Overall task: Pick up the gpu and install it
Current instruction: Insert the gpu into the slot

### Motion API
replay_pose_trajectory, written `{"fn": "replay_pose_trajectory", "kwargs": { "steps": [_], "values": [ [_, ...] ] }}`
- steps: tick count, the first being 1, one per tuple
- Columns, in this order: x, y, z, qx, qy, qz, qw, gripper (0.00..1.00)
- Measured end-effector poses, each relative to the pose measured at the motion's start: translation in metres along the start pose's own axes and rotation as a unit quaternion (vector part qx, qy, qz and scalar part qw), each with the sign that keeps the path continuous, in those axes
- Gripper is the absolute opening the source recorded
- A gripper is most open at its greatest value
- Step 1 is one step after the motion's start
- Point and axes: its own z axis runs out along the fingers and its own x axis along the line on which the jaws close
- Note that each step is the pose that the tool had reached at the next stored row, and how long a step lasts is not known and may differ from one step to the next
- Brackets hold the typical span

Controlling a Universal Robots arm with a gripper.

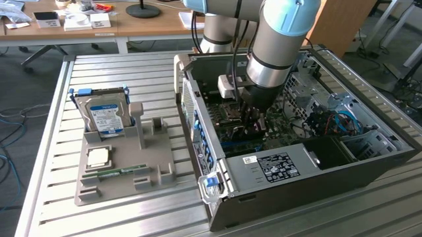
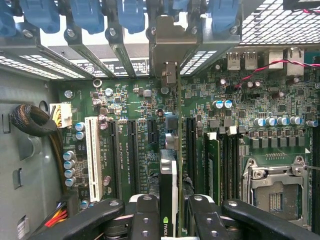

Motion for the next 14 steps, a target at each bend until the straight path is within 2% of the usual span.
{"fn": "replay_pose_trajectory", "kwargs": {
  "steps": [14],
  "values": [
    [0.0002,0.0008,0.0014,-0.0001,0.0002,0.0,1.0,0.27]
  ]
}}
